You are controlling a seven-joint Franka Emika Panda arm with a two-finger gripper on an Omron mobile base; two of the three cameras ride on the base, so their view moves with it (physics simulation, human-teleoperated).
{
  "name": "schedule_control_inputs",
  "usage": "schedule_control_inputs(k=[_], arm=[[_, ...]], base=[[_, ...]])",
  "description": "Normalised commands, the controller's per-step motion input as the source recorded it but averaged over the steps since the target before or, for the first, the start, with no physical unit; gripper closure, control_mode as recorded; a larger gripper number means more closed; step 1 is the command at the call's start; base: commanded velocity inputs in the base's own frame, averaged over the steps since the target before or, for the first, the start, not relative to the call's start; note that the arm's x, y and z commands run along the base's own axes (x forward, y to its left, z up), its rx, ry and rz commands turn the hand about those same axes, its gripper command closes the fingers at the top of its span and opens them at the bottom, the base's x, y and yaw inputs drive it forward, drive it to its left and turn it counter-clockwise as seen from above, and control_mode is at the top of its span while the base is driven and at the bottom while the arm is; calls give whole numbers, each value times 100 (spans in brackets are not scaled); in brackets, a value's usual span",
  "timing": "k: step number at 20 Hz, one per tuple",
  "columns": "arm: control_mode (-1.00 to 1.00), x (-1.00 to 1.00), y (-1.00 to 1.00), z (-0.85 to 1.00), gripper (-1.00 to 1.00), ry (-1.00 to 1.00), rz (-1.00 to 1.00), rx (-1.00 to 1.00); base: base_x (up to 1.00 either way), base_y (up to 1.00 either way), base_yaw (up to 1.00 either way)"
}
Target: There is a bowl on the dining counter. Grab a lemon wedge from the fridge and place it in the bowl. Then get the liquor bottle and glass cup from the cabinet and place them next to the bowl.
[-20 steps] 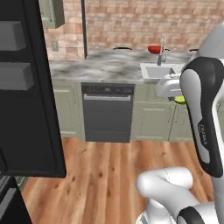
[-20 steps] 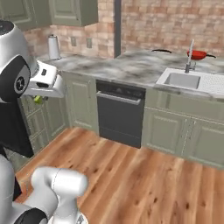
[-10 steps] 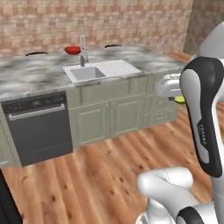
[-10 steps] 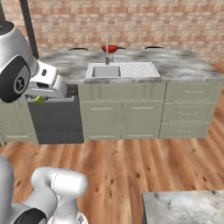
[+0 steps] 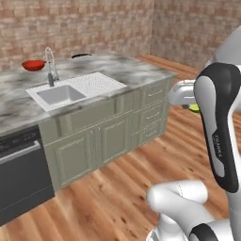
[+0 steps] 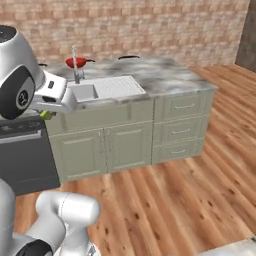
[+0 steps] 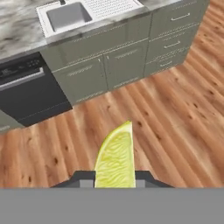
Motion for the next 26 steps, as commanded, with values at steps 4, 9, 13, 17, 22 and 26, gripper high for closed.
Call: schedule_control_inputs(k=[4, 9, 13, 17, 22, 26], arm=[[100, 0, 0, 0, 100, 0, 0, 0], [100, 0, 0, 0, 100, 0, 0, 0], [100, 0, 0, 0, 100, 0, 0, 0], [100, 0, 0, 0, 100, 0, 0, 0], [100, 0, 0, 0, 100, 0, 0, 0], [100, 0, 0, 0, 100, 0, 0, 0]], base=[[91, 91, -31], [92, 89, -30], [99, 44, -26], [100, 4, -20], [100, -16, -17], [100, -63, -7]])
